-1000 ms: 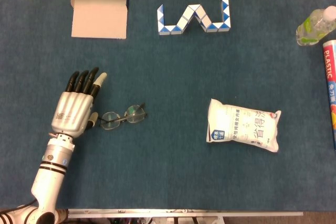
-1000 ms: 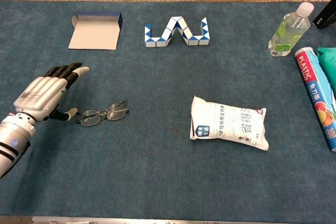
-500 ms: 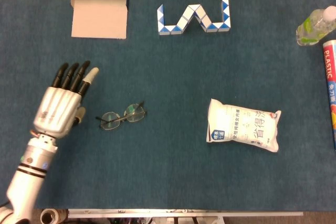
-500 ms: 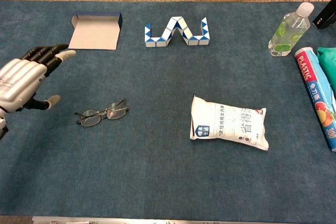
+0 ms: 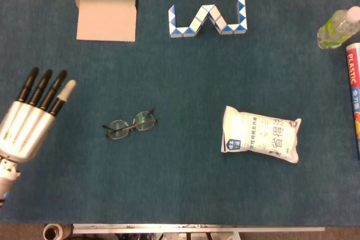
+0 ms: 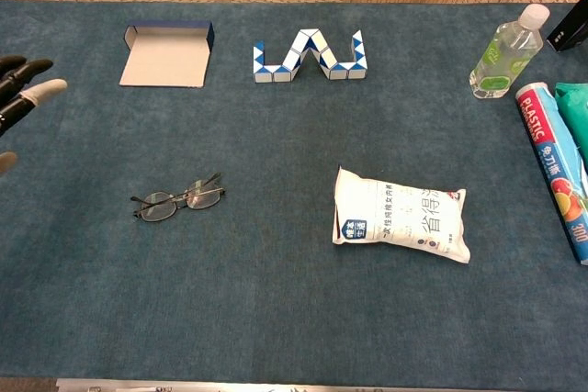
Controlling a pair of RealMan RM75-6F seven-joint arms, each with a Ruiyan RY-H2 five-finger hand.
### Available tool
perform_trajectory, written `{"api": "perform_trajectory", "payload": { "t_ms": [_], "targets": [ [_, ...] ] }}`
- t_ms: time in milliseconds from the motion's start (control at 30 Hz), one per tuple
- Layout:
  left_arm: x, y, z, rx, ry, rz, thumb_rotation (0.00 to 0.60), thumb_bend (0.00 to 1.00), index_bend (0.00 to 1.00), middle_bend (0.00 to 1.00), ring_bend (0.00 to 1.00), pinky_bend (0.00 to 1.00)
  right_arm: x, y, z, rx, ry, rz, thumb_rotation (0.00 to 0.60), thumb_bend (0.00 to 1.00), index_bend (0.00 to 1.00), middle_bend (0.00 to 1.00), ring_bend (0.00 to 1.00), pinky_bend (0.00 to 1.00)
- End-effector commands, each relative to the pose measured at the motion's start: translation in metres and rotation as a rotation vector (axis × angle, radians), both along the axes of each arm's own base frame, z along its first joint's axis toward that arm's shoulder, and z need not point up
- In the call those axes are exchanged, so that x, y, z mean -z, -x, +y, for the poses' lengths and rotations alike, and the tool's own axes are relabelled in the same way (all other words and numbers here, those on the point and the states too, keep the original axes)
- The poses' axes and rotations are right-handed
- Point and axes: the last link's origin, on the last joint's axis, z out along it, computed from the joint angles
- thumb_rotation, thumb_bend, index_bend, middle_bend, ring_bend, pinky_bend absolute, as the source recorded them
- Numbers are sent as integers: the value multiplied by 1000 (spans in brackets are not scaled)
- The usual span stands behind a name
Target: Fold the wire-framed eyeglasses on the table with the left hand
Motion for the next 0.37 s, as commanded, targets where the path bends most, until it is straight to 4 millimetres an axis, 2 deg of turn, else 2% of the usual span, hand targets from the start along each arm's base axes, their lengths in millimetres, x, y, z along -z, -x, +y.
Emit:
{"api": "perform_trajectory", "payload": {
  "t_ms": [33, 200, 367],
  "targets": [
    [-8, 16, -11, -28, -43, -62, 600, 285, 66, 0, 0, 0, 2, 1, -4, 10, -4, 6, 600, 228, 451, 439, 278, 271],
    [-20, 36, -8, -90, -105, -121, 600, 285, 71, 0, 0, 0, 4, 6, -11, 32, -14, 3, 600, 228, 451, 439, 278, 271],
    [-20, 43, 0, -123, -103, -133, 600, 284, 71, 0, 0, 0, 2, 17, -18, 78, -19, -12, 600, 228, 451, 442, 278, 271]
  ]
}}
